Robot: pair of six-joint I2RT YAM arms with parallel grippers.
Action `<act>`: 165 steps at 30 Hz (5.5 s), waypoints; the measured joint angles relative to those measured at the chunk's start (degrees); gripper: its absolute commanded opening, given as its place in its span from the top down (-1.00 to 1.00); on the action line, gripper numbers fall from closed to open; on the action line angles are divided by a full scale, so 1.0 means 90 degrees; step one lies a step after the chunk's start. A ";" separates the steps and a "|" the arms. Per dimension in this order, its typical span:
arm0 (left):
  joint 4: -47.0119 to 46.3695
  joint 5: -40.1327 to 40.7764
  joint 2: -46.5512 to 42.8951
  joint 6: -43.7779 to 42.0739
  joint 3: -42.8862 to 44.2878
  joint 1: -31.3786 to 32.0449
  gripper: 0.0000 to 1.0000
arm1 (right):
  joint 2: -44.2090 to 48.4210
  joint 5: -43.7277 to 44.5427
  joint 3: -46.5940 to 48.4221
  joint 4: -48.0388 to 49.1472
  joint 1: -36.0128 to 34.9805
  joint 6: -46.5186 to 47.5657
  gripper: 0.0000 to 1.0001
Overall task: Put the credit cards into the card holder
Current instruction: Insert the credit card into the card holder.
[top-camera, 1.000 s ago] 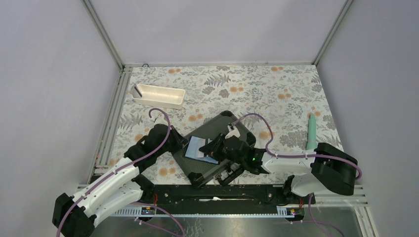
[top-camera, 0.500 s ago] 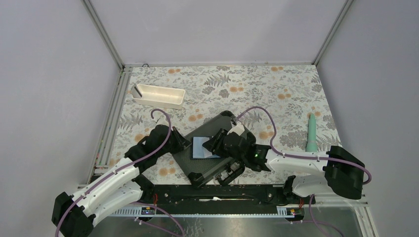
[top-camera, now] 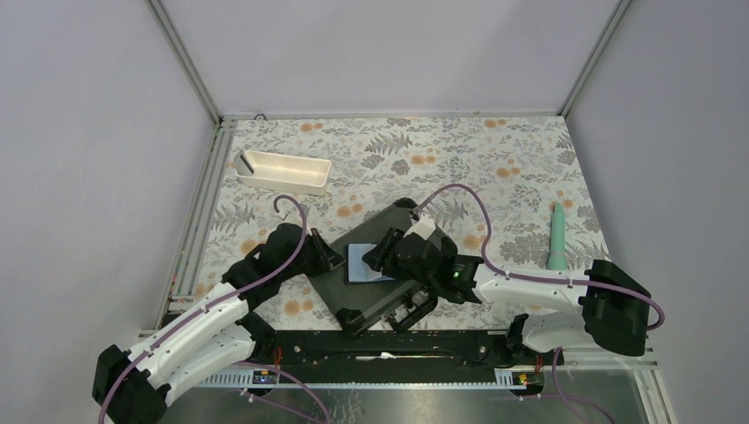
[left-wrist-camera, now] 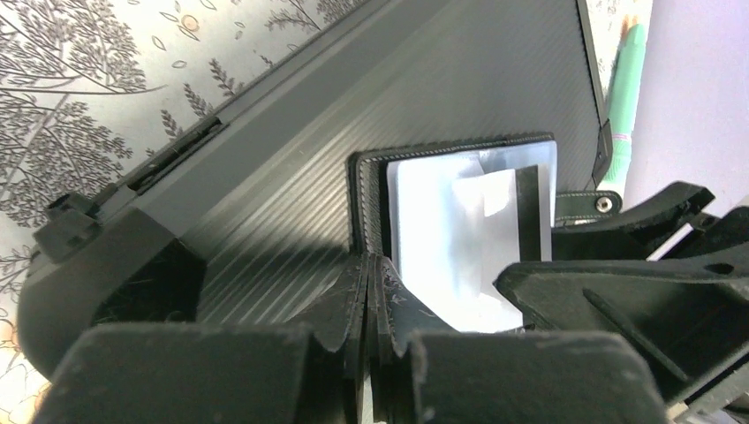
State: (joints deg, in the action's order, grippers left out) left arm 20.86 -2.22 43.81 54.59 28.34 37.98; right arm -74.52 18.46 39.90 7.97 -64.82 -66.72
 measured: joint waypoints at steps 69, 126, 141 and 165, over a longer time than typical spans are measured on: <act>-0.0306 -0.0741 0.0019 0.0000 0.0000 0.0158 0.68 | -0.0648 0.0571 0.1831 -0.2543 -0.0027 0.2987 -0.39; -0.0444 -0.0738 0.0437 -0.0073 0.0265 0.0369 0.54 | 0.0843 0.0308 0.1049 -0.2885 0.0277 0.2545 -0.21; 0.0000 -0.0678 0.1212 -0.0809 0.1345 -0.0027 0.41 | 0.1168 -0.0840 0.0308 -0.2300 0.0294 0.2271 0.00; -0.0029 -0.0542 0.2001 -0.1353 0.1566 -0.0272 0.41 | 0.1054 -0.1479 0.0068 -0.1753 0.0291 0.1413 0.11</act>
State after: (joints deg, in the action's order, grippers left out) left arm 20.60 -7.09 61.82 42.41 42.44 35.53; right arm -65.04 5.15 40.51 -7.81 -62.19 -54.00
